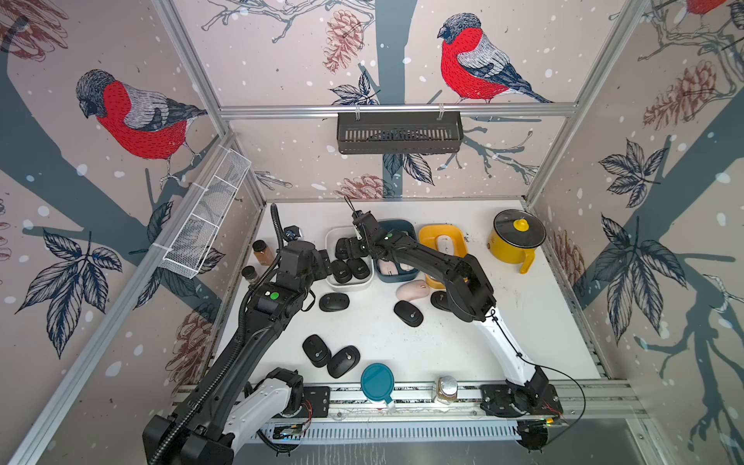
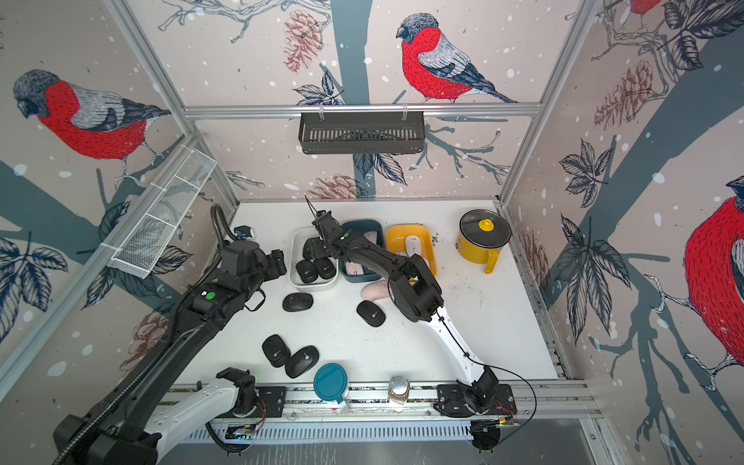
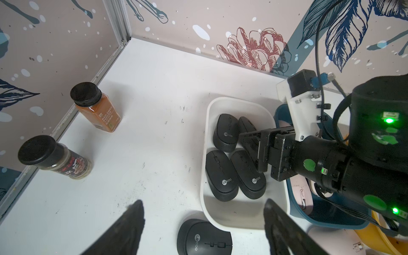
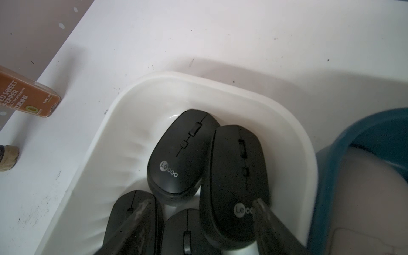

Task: Place the mice by color into the storage box
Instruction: Place the mouse in the storage box.

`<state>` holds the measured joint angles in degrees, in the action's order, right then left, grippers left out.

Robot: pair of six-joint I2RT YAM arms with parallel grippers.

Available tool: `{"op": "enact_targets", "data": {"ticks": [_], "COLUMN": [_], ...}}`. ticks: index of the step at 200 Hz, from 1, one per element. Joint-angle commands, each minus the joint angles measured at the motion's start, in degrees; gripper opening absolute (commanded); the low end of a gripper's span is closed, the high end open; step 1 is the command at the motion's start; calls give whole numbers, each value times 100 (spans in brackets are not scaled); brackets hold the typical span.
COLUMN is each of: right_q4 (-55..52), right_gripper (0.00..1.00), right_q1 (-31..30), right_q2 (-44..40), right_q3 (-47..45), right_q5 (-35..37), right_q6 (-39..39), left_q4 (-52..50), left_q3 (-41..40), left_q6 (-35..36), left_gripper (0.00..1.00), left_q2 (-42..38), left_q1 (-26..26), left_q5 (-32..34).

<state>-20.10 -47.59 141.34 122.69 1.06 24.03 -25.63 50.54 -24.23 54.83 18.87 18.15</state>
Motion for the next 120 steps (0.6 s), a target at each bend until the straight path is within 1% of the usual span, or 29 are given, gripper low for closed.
{"op": "enact_targets", "data": {"ticks": [1,52,84,101,120], "right_q4": [-93,15,-106,2,390], "right_gripper": [73,74,74,74,74], "right_q1": [-48,-183,-237,-267,-293], "right_q2": [-123,-506,-906,-1306,-1917], "right_q3": [27,27,-124,-554,-1430], "right_q5": [17,17,42,134,87], "right_q6": [-18,-208,-233,-231,-295], "left_q4": [168,148,67,8,-29], "left_q3": [-6,46,81,54,-52], "left_q6": [-64,-66,-142,-234,-357], "left_gripper": [84,84,84,84,83], "left_q2": [-38,-59,-112,-175,-264], "left_q1": [-15,-15,-15,-15,-15], "left_q5": [48,40,-24,-130,-292]}}
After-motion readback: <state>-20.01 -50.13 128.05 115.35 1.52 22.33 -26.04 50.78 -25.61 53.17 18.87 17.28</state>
